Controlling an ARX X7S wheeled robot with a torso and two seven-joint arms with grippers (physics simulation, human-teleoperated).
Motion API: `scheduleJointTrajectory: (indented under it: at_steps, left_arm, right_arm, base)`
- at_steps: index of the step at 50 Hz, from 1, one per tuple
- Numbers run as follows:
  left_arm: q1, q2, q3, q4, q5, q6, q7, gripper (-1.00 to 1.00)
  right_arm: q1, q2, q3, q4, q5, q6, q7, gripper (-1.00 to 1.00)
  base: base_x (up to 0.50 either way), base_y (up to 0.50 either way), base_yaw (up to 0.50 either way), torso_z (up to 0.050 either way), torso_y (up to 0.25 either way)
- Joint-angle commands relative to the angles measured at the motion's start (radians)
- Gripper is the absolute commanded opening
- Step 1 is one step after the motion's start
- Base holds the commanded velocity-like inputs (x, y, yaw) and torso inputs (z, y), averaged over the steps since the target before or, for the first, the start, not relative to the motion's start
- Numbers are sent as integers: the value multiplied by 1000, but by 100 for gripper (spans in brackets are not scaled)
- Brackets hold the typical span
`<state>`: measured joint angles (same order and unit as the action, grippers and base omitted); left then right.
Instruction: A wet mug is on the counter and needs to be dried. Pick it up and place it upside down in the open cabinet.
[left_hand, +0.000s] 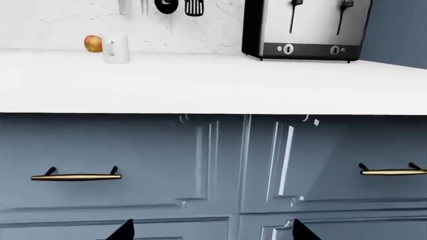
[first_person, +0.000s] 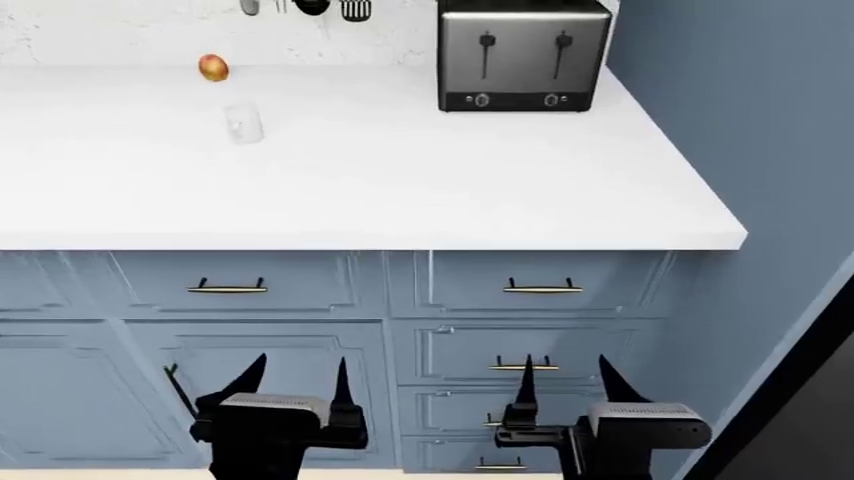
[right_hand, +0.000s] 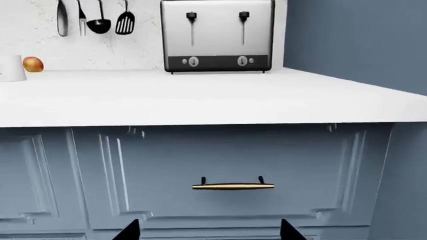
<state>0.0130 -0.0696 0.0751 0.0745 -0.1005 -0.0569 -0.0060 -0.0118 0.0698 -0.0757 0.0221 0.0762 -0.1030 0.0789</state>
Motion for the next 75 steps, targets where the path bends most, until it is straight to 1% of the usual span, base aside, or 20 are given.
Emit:
scheduleJointTrajectory:
  at_steps: [1, 7, 17, 45, 52, 54, 56, 57, 58, 59, 60, 61, 62, 64, 66, 68, 69, 71, 72, 75]
  left_arm:
    - [0, -16, 12, 0, -15, -4, -20, 100]
    - [-12, -16, 10, -3, -30, -49, -43, 100]
    - [-12, -27, 24, -5, -33, -51, -62, 100]
    - [8, -56, 67, -23, -28, 18, -93, 100]
    - [6, -62, 70, -18, -43, 10, -95, 100]
    - [-19, -63, 51, 18, -69, -45, -107, 100]
    - [-97, -76, 3, 132, -128, -140, -127, 100]
    - [-183, -83, -34, 197, -167, -227, -156, 100]
    - [-304, -95, -65, 239, -217, -351, -184, 100]
    - [-454, -108, -72, 220, -237, -458, -201, 100]
    - [-604, -116, -61, 164, -232, -513, -209, 100]
    - [-722, -122, -38, 96, -210, -527, -204, 100]
    - [-837, -115, -28, 4, -194, -544, -213, 100]
    - [-1026, -93, -7, -250, -157, -489, -203, 100]
    - [-1191, -65, 16, -550, -101, -359, -203, 100]
    - [-1417, -26, 46, -850, -37, -91, -202, 100]
    - [-1454, -21, 55, -1000, -12, -10, -226, 100]
    - [-1443, -26, 18, -1300, -14, -75, -206, 100]
    - [-1436, -27, 5, -1383, -7, -96, -200, 100]
    - [-1435, -30, -34, -1383, 18, -188, -190, 100]
  right_arm:
    - [0, 15, -25, -4, 22, 8, 8, 100]
    - [7, 20, -32, 5, 27, 15, 18, 100]
    - [11, 31, -49, 12, 32, 14, 31, 100]
    - [-3, 49, -85, 17, 61, -12, 55, 100]
    - [10, 51, -87, 27, 85, -15, 53, 100]
    - [8, 66, -91, -40, 27, 12, 95, 100]
    - [13, 110, -73, -287, 20, 177, 114, 100]
    - [50, 147, -58, -437, 44, 323, 107, 100]
    - [135, 184, -27, -587, 103, 473, 97, 100]
    - [285, 228, 9, -678, 174, 623, 78, 100]
    - [435, 261, 32, -689, 232, 773, 56, 100]
    - [585, 286, 39, -644, 275, 923, 24, 100]
    - [729, 299, 38, -559, 292, 1024, 1, 100]
    - [917, 308, 20, -331, 298, 1023, -68, 100]
    - [1021, 301, -3, -104, 274, 968, -113, 100]
    - [1070, 288, -42, 124, 245, 906, -156, 100]
    - [1085, 279, -50, 220, 238, 880, -173, 100]
    - [1108, 260, -35, 361, 237, 827, -183, 100]
    - [1122, 252, -30, 432, 231, 797, -182, 100]
    - [1154, 231, -32, 584, 243, 749, -241, 100]
  base:
    - [0, 500, 0, 0, 0]
    - [0, 500, 0, 0, 0]
    - [0, 500, 0, 0, 0]
    - [0, 500, 0, 0, 0]
    - [0, 0, 0, 0, 0]
    - [0, 0, 0, 0, 0]
    - [0, 0, 0, 0, 0]
    - [0, 0, 0, 0, 0]
    - [0, 0, 0, 0, 0]
    - [0, 0, 0, 0, 0]
    - [0, 0, 0, 0, 0]
    - [0, 0, 0, 0, 0]
    - [0, 0, 0, 0, 0]
    - [0, 0, 0, 0, 0]
    - [0, 0, 0, 0, 0]
    - [0, 0, 0, 0, 0]
    - [0, 0, 0, 0, 0]
    - [0, 0, 0, 0, 0]
    - [0, 0, 0, 0, 0]
    - [0, 0, 0, 0, 0]
